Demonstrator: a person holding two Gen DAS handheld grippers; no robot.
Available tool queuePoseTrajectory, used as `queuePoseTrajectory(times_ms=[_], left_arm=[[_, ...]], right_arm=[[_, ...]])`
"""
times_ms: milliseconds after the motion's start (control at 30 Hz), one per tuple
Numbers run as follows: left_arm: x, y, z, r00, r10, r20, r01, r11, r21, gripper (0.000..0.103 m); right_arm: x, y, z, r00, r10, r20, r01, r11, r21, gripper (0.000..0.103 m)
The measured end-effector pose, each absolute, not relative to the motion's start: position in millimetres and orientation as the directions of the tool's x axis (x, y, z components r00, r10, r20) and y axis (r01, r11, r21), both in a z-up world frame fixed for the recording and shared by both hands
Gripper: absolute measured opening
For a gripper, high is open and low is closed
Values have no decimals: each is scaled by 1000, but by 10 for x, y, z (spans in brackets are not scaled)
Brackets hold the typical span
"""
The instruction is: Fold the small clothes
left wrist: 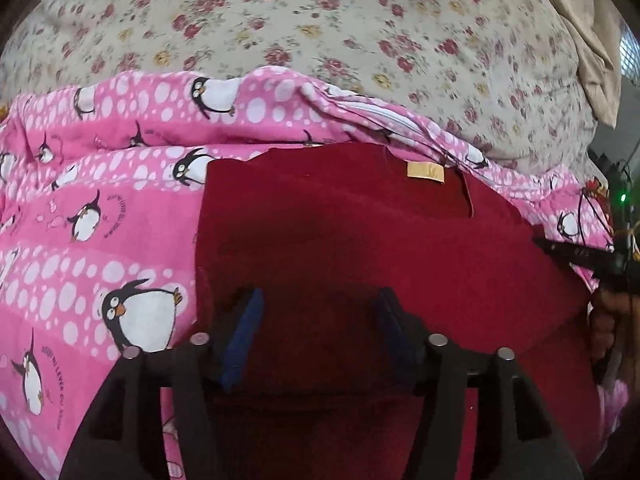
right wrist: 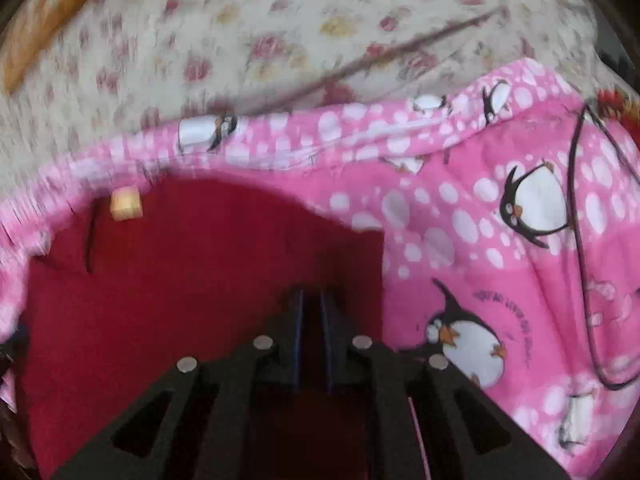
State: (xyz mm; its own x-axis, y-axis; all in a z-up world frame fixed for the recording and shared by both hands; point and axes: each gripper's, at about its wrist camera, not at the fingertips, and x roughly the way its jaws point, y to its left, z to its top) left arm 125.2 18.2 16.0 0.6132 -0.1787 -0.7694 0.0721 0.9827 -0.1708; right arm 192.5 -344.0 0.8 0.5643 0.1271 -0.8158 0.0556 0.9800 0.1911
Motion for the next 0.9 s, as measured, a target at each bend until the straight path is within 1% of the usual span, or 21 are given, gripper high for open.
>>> queuePoseTrajectory(times_ms=[33, 100, 167, 267, 300, 333, 367, 400, 467, 500, 600, 667, 700, 733, 767, 800, 833, 867, 900], left_arm=[[1252, 192, 173, 614, -182, -768, 69, 982, -178, 37], [1243, 209, 229, 625, -154, -766, 45, 986, -161, 24], [1220, 245, 323, 659, -150, -737, 33, 985, -171, 24], [1245, 351, 408, 697, -131, -705, -1, 983, -184, 24], [1291, 381, 369, 684, -130, -718, -10, 982, -187, 25], [1372, 401, 260, 640, -129, -758, -21, 983, -185, 25], [1436, 404, 149, 597, -131, -792, -25, 983, -182, 25], [1455, 386, 113, 601, -124, -790, -13, 986, -165, 26], [1454, 353, 133, 598, -115, -793, -4, 989, -147, 30], [1449, 347, 132, 601, -113, -791, 1, 990, -141, 30], [1428, 369, 154, 609, -124, -783, -4, 987, -159, 30], [1353, 340, 278, 645, -106, -757, -17, 988, -153, 27], [1284, 283, 373, 669, -117, -734, 0, 988, -157, 27], [1193, 198, 477, 697, -160, -699, 51, 983, -175, 27], [1113, 111, 547, 715, -199, -670, 102, 978, -181, 27], [1026, -43, 580, 725, -229, -649, 165, 974, -159, 28], [1015, -145, 538, 714, -227, -663, 190, 973, -128, 29], [1046, -247, 427, 678, -213, -703, 209, 974, -93, 30], [1133, -336, 181, 589, -184, -787, 215, 974, -67, 31]], right_arm=[[1916, -3408, 35, 569, 116, -814, 42, 985, 169, 7], [1894, -3365, 64, 574, 90, -814, 32, 991, 132, 7], [1837, -3350, 230, 615, 82, -784, 52, 988, 143, 7], [1680, -3205, 560, 674, 131, -727, -6, 985, 173, 7], [1626, -3140, 623, 685, 137, -716, -27, 986, 164, 7], [1573, -3044, 657, 687, 150, -711, -59, 987, 151, 7], [1543, -2962, 615, 675, 164, -720, -86, 986, 145, 7], [1540, -2923, 527, 651, 167, -740, -99, 986, 135, 7], [1614, -2815, 127, 537, 142, -832, -125, 988, 88, 8], [1562, -2807, 79, 589, 142, -795, -134, 988, 77, 8], [1535, -2776, 243, 594, 119, -795, -106, 992, 69, 8], [1421, -2771, 377, 625, 110, -773, -85, 994, 73, 8], [1361, -2778, 432, 637, 117, -762, -77, 993, 88, 8], [1298, -2790, 489, 653, 136, -745, -73, 990, 116, 8], [1241, -2777, 514, 662, 147, -735, -75, 989, 130, 10], [1186, -2732, 507, 665, 144, -733, -79, 989, 122, 17], [1195, -2669, 419, 651, 130, -748, -84, 992, 99, 22], [1186, -2590, 266, 616, 111, -780, -98, 993, 65, 37], [1210, -2537, 85, 581, 98, -808, -121, 992, 33, 39]])
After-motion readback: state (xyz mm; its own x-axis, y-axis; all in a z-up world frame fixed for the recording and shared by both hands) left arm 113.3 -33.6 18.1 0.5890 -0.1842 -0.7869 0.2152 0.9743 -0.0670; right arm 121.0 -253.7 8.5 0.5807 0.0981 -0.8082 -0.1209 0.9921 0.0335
